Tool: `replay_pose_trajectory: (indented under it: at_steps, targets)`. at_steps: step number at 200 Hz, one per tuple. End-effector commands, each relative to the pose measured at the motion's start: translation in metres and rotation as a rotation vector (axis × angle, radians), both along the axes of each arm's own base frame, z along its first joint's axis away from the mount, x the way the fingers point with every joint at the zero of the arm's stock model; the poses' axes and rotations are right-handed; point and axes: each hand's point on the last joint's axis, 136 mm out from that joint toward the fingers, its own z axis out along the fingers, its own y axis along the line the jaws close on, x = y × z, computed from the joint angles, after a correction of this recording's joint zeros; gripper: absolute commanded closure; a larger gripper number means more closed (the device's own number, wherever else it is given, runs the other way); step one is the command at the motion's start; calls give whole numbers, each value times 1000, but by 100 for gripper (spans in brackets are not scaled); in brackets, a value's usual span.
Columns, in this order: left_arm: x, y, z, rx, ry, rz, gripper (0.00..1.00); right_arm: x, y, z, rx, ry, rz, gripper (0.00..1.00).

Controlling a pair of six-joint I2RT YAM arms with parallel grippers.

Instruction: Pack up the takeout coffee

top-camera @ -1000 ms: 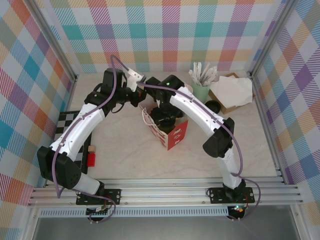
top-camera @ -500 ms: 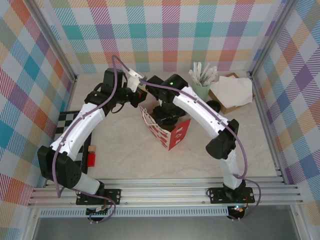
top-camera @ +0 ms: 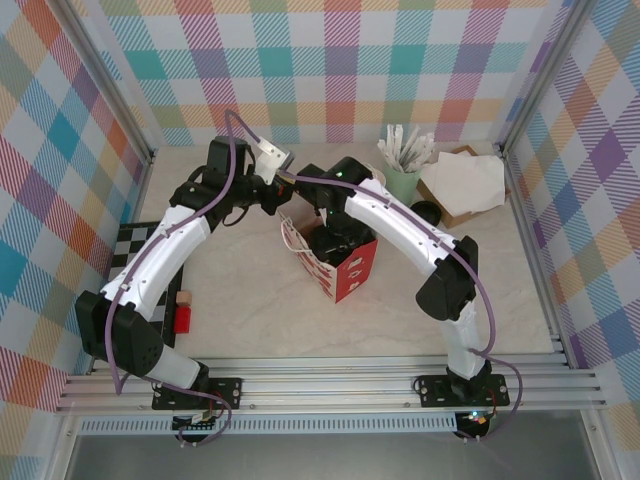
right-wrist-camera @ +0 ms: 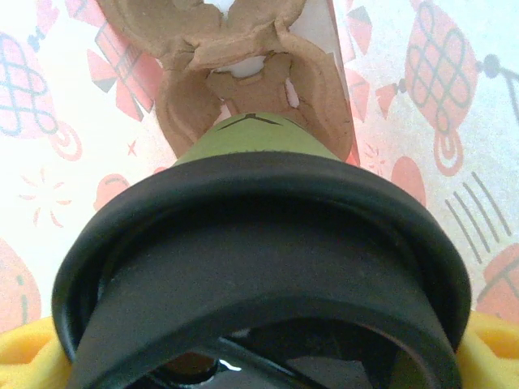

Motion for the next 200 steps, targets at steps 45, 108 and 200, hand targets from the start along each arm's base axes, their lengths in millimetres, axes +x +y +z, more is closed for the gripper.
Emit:
replay_pose_trajectory:
  at_steps: [45,108,200]
  targets:
    - [0,-3,14,4,-34,-11,100,-39,-42,-6,-172,172,1,41]
    - [0,-3,13,-2,-26,-12,100,-27,-44,-15,-204,144,24,42]
    - [-2,-1,13,-3,-20,-6,100,-18,-35,-27,-166,121,45,44]
